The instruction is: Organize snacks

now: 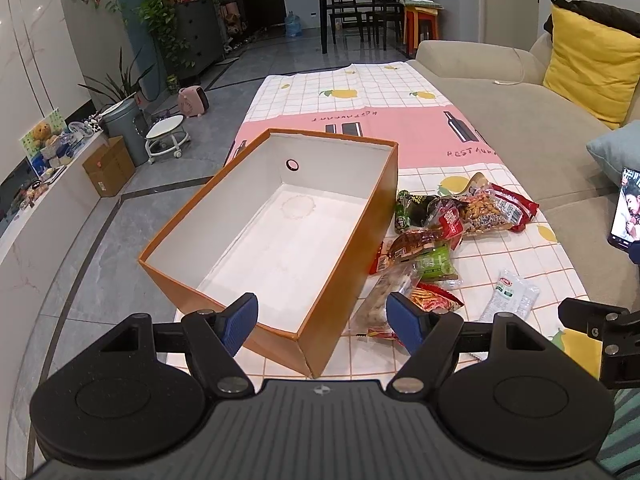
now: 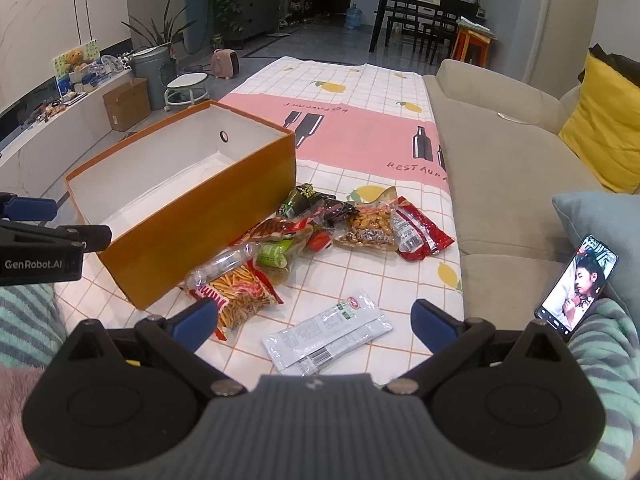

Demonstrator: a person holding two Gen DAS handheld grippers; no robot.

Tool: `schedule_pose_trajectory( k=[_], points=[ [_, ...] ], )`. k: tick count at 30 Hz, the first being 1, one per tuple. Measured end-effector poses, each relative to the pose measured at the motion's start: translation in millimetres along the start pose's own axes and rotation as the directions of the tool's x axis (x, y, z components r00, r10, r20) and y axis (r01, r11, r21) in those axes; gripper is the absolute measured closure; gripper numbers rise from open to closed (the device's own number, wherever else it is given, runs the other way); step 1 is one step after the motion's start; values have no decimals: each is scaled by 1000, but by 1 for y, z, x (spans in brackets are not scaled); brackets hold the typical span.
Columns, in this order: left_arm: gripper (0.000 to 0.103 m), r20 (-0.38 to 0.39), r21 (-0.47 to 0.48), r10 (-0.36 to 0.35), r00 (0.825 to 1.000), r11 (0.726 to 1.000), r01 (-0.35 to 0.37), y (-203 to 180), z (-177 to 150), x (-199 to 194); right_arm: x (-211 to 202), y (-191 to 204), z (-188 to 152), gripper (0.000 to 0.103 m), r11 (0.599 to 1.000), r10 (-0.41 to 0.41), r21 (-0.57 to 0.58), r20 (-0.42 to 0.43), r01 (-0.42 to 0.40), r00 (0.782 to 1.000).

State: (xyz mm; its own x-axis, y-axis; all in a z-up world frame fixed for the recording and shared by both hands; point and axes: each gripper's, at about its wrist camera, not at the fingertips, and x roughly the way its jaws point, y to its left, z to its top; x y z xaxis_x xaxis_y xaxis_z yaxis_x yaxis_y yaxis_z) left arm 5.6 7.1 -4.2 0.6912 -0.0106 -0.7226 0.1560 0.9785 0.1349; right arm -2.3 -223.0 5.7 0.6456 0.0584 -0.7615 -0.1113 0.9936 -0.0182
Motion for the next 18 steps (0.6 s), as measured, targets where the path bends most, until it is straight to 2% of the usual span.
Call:
schedule_pose_trajectory(
  k=[18],
  points=[
    [17,-5,3,1,1000,1000,-1,-1,0,0,3,0,-1,4,1000,0,1,-6,0,1000]
  ],
)
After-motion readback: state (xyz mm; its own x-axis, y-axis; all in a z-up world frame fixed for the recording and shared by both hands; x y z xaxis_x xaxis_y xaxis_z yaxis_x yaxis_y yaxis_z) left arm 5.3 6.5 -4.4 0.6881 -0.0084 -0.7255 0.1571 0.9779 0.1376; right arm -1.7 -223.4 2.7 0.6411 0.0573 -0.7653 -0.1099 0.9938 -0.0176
